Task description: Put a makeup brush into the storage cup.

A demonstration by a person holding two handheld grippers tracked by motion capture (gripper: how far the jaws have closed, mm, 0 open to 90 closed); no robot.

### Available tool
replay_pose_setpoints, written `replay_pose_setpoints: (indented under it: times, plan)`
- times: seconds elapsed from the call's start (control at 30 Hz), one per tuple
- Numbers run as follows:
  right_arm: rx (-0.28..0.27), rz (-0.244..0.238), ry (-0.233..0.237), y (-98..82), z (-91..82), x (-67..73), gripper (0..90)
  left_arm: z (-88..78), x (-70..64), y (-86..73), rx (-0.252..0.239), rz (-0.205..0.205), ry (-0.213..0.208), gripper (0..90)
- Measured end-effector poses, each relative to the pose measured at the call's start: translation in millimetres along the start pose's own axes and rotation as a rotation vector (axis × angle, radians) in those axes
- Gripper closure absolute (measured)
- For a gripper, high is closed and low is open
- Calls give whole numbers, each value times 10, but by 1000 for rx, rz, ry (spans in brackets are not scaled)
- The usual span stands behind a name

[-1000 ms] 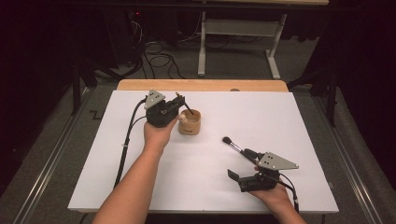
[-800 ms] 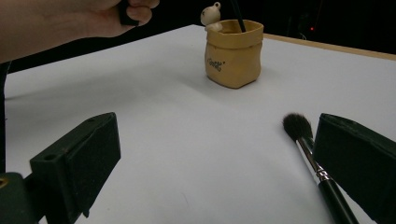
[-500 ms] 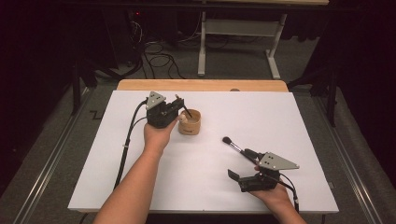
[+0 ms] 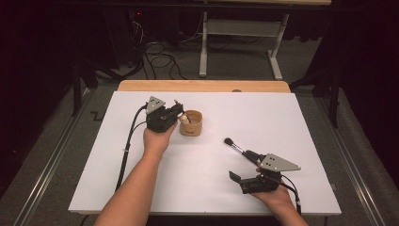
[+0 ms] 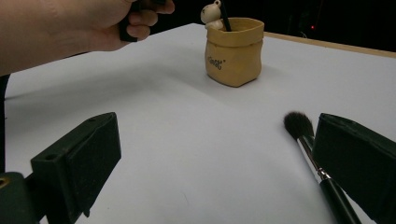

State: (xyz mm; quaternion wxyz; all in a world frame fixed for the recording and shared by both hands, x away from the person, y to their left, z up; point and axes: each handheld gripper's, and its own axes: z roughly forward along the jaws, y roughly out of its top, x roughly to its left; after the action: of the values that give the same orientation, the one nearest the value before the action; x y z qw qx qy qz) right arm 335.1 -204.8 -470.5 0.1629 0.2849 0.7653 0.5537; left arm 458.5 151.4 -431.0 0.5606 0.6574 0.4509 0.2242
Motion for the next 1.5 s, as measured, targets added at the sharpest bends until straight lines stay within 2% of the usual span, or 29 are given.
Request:
replay_pose_setpoints:
  times: [0.2, 0.27, 0.33, 0.43, 0.53, 0.67, 0.73, 0.8, 1.1, 1.5]
  plan:
    - [5, 0, 0, -5, 7, 1, 21, -7, 20, -11, 9, 12, -1, 814]
    - [5, 0, 1, -5, 9, 2, 21, -8, 10, -16, 9, 30, -9, 710]
    - [6, 1, 2, -6, 12, 4, 21, -2, 10, -19, 11, 33, -12, 534]
    - [7, 7, 2, -7, 18, 9, 21, 2, 15, -24, 29, 36, 13, 283]
    - [8, 3, 6, -8, 23, 11, 21, -8, 31, -18, 30, 26, 28, 187]
    - [9, 4, 7, -8, 28, 15, 21, -36, 20, -4, 22, 31, 38, 144]
    - [8, 4, 6, -9, 30, 15, 21, -49, 7, 1, 26, 36, 44, 67]
    - [8, 2, 6, -9, 31, 13, 21, -64, -2, -1, 28, 35, 48, 26]
    - [4, -1, -9, -1, 10, 8, 20, -236, -69, -91, 34, 44, 24, 2]
    - [-15, -10, -38, 38, -12, 9, 4, -662, -103, -281, 18, 47, 0, 2]
